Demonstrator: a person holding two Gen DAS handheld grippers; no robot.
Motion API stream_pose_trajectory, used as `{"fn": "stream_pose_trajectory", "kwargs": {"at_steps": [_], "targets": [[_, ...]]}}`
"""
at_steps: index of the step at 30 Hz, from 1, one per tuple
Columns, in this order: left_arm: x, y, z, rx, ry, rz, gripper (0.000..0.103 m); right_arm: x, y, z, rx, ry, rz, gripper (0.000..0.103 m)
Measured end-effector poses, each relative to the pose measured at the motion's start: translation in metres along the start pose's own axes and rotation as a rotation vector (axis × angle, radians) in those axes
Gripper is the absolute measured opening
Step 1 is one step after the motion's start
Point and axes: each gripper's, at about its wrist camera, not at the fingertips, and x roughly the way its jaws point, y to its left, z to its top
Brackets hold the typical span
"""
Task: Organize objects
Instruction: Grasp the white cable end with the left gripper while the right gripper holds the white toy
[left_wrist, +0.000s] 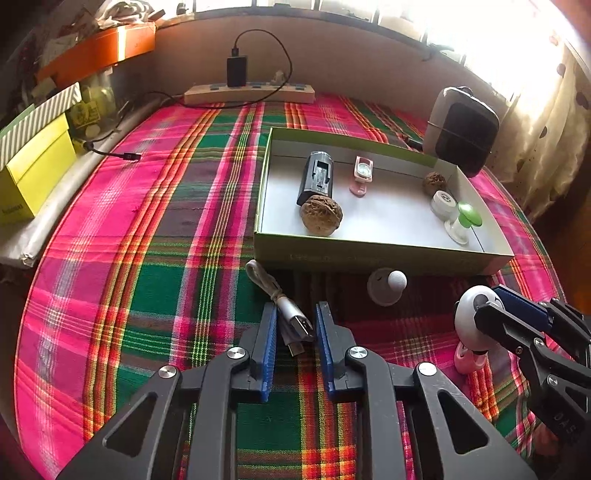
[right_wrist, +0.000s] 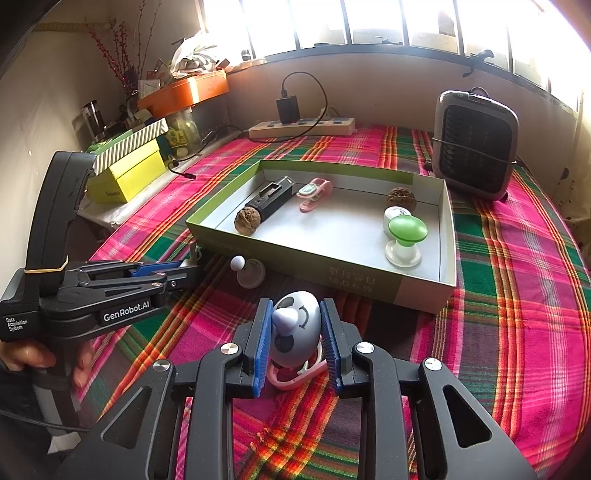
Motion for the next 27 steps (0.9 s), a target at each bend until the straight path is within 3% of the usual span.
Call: {"fn": "stream_pose_trajectory", "kwargs": {"at_steps": [16, 20, 27], "targets": [[-0.014, -0.001, 0.0, 0.022, -0.046, -0.026, 0.018, -0.004, 0.004, 0.007, -0.013, -0.01, 0.001, 0.027], [-0.017, -0.003, 0.0, 0.035, -0.055, -0.013, 0.01, -0.005, 0.004, 0.009, -0.017, -0.011, -0.001, 0.027], [-0.017, -0.002, -0.002, 0.042, -0.058, -0.009, 0.01, -0.006, 0.006, 0.009, -0.022, -0.011, -0.004, 0.027]]}}
